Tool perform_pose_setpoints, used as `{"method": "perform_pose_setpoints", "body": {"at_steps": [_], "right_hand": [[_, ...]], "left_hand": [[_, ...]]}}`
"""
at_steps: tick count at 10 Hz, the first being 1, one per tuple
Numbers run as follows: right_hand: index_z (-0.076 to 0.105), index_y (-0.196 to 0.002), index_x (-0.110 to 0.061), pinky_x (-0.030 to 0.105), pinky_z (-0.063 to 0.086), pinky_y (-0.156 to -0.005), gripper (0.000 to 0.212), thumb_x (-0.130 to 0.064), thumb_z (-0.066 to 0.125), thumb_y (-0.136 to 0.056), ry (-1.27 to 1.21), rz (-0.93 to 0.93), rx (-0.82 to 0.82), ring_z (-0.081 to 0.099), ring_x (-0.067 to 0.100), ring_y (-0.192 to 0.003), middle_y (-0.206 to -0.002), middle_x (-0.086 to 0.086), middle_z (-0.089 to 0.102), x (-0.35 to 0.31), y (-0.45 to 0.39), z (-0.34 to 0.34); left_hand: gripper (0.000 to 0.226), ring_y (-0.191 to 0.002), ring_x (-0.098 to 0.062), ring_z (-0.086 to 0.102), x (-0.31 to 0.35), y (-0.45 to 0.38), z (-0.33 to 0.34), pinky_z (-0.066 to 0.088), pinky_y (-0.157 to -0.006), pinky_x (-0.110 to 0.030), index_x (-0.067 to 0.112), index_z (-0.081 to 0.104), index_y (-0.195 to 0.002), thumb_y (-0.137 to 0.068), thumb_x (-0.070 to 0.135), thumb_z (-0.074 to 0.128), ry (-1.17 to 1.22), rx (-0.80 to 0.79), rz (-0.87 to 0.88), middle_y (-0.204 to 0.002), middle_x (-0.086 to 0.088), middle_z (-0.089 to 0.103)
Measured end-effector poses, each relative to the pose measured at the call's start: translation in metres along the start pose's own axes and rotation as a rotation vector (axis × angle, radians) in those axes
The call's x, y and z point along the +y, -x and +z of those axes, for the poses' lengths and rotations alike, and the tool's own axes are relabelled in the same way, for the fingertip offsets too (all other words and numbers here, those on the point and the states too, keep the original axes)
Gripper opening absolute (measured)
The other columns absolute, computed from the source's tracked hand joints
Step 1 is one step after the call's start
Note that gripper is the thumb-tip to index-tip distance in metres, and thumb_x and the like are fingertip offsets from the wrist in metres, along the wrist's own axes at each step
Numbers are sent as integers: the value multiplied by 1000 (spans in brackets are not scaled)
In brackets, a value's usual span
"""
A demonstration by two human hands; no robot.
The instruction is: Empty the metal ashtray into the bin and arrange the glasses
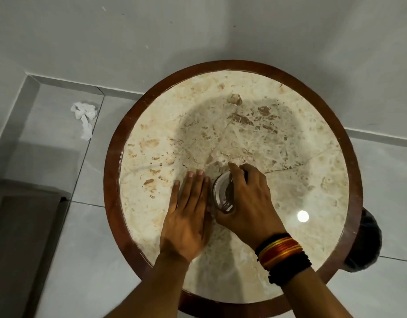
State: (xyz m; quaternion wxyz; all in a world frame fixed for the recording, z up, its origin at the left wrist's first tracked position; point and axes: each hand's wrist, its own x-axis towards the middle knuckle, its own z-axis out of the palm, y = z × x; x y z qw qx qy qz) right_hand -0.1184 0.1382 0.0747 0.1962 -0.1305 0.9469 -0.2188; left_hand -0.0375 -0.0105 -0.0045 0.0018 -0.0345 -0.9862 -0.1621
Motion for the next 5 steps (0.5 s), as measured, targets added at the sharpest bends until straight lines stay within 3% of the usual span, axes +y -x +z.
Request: {"method": "perform_pose_setpoints", "body": {"at_steps": [1, 2, 3, 4, 5], "right_hand": [[28, -155, -18, 41, 38, -114, 100, -48, 76, -71, 16, -7, -6, 30, 26, -137, -146, 6, 34, -2, 0, 9], [28, -156, -18, 42, 37, -115, 102, -49, 75, -71, 52, -16, 9, 30, 28, -139, -149, 8, 34, -1, 1, 15], [20, -160, -19, 43, 31, -120, 109, -55, 76, -73, 50, -27, -40, 24, 29, -145, -156, 8, 28, 4, 0, 14], [8, -162, -21, 53, 18, -125, 115, -67, 69, -77, -14, 2, -79, 9, 30, -154, -167, 8, 12, 7, -1, 1], [11, -162, -18, 55, 13, -125, 99, -68, 54, -88, -69, -41, 204, 4, 28, -157, -170, 9, 6, 2, 0, -5]], "left_hand": [[62, -162, -40, 29, -1, 3, 3, 38, -124, -65, -1, 36, -162, -110, 32, 32, -23, 25, 8, -172, -21, 35], [65, -164, -38, 23, 0, 2, 3, 36, -126, -63, 0, 29, -165, -112, 37, 19, -87, -34, 1, -175, -20, 28], [72, -166, -36, 17, 0, 1, 4, 30, -130, -61, 3, 23, -168, -111, 42, 0, -90, -71, -20, -178, -17, 22], [66, -168, -32, 13, 1, 4, 3, 23, -134, -59, 4, 22, -168, -112, 37, 7, 27, -7, -29, -179, -15, 19], [65, -169, -30, 7, 3, 6, 4, 14, -137, -56, 7, 17, -169, -107, 25, 26, 81, 94, -70, -180, -14, 15]]}}
